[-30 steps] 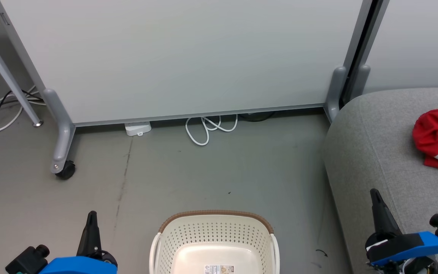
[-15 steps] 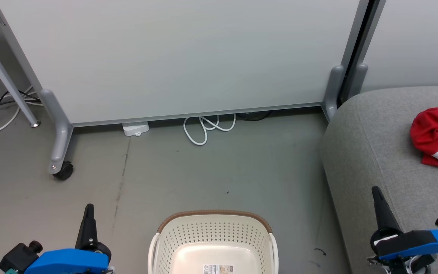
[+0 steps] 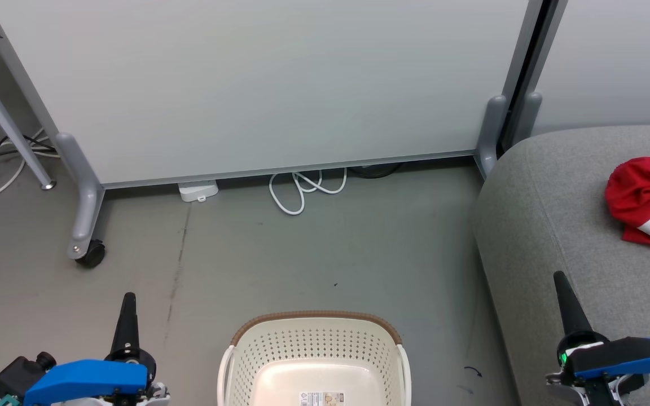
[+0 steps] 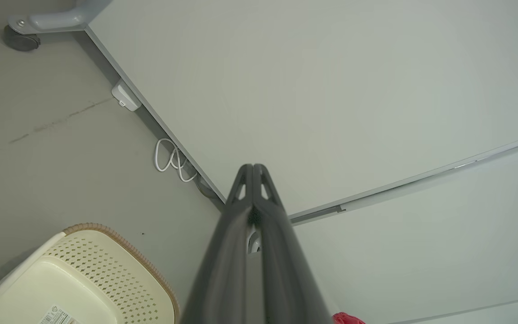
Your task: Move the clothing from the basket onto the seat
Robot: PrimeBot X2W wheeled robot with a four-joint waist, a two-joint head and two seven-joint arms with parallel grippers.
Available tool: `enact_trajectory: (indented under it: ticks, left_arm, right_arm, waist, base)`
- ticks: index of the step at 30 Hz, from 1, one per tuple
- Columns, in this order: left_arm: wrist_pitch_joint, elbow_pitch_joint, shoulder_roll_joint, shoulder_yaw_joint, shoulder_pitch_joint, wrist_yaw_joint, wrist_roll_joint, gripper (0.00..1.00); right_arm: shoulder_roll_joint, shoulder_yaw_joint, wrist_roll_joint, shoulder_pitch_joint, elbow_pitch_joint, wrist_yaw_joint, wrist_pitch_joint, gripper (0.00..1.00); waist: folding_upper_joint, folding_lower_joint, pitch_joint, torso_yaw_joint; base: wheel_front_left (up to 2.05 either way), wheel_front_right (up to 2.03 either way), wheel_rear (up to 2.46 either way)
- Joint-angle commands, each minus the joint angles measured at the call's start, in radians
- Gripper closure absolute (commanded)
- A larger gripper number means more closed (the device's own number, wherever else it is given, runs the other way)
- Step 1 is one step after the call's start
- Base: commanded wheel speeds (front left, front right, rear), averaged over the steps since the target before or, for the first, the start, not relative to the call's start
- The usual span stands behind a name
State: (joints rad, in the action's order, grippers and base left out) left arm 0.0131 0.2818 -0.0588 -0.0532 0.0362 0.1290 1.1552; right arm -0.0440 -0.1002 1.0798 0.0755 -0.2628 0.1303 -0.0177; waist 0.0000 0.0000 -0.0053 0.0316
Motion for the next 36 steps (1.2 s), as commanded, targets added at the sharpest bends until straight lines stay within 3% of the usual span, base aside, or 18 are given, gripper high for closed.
enact_trajectory:
  ticks: [1, 36]
  left_arm:
    - [-0.007, -0.013, -0.002, -0.008, 0.025, 0.002, 0.026, 1.00]
    - [-0.088, -0.030, 0.005, -0.046, 0.061, 0.003, 0.310, 1.00]
  right_arm:
    - [-0.007, -0.003, 0.032, 0.023, 0.013, 0.000, -0.006, 1.00]
    - [-0.009, -0.011, 0.363, 0.035, 0.018, 0.001, -0.068, 1.00]
  waist:
    - [0.0000, 0.0000, 0.000, -0.001]
    - [0.0000, 0.0000, 0.005, -0.019]
  base:
    - [0.00, 0.00, 0.00]
    - [0.00, 0.00, 0.00]
